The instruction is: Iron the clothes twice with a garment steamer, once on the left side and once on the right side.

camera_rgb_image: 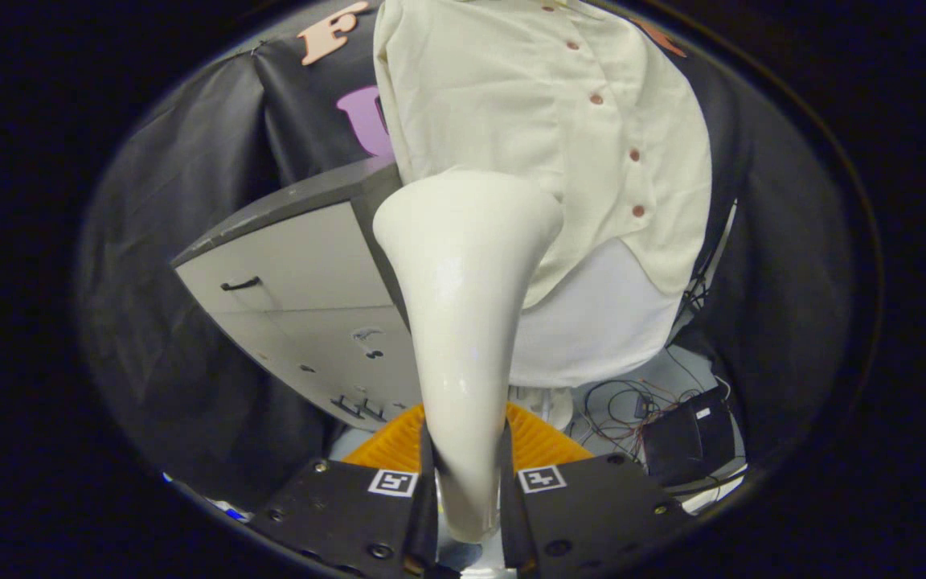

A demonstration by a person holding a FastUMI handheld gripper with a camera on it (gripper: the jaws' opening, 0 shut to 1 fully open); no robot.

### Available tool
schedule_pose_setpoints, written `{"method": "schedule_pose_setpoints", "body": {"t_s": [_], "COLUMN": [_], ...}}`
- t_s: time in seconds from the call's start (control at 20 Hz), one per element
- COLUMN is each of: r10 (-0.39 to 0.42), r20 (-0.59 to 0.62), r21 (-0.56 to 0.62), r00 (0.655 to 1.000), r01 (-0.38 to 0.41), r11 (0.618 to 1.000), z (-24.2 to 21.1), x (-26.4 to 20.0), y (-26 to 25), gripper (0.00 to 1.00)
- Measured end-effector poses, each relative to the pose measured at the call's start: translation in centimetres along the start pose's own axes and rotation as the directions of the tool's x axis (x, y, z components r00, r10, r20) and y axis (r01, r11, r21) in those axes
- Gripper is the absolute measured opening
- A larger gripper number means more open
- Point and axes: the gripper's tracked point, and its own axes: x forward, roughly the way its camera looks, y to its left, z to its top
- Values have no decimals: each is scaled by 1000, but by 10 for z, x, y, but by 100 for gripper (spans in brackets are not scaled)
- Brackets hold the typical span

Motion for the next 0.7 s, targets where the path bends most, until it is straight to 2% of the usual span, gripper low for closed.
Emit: {"method": "schedule_pose_setpoints", "body": {"t_s": [0.15, 0.35, 0.7], "r10": [-4, -6, -95], "r20": [59, 152, 249], "r21": [7, 74, 106], "r00": [998, 988, 964], "r01": [4, -6, 70], "r11": [1000, 997, 992], "z": [46, 120, 226], "x": [-31, -64, -67], "y": [-15, -44, -107], "gripper": [31, 31, 31]}}
